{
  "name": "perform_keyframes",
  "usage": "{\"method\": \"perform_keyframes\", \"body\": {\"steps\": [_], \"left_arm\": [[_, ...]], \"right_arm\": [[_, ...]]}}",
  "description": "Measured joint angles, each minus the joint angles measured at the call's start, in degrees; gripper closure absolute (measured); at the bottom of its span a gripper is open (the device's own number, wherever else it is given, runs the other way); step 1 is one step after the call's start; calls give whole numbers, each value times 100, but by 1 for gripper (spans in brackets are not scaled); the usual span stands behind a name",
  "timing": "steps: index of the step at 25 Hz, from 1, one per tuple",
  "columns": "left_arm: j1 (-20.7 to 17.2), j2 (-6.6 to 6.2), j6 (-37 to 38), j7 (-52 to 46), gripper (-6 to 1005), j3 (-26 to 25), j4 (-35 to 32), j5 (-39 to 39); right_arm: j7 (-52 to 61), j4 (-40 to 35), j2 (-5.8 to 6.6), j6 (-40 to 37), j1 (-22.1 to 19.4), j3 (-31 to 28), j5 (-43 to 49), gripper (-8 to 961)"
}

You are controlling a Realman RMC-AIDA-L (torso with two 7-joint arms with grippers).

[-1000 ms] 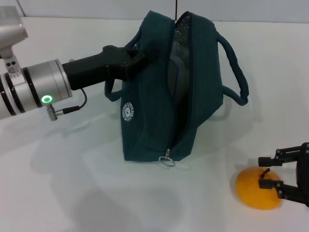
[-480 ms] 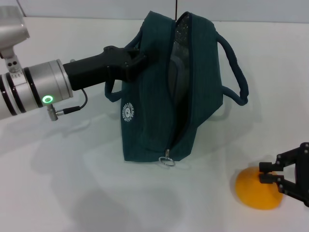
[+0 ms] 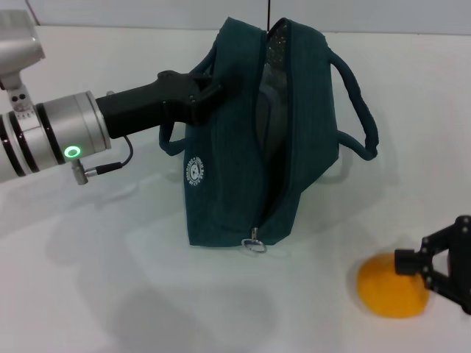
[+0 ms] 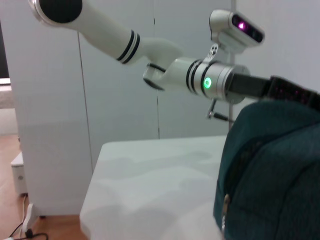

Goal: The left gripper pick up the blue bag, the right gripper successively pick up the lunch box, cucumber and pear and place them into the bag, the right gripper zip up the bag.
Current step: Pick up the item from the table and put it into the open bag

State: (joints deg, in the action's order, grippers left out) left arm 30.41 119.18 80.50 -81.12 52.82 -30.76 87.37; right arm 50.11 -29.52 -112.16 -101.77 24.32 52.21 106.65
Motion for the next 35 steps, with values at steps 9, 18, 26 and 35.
{"method": "perform_keyframes", "body": {"steps": [9,18,26,35], "left_arm": [[-42,-21,63,-1,961,0,-15,-34],[-44,-44,156,-9,961,-9,-59,-56],[24,-61,159,-9,962,18,-70,-51],[119,-45,223,-7,962,13,-80,-49]], "right_arm": [[-292,-134,-89,-658,-31,-646,-695,916],[-132,-83,-311,-608,468,-657,-1569,918],[146,137,-361,-433,1465,-593,-2310,891],[499,288,-389,702,2151,-42,-2549,857]]}}
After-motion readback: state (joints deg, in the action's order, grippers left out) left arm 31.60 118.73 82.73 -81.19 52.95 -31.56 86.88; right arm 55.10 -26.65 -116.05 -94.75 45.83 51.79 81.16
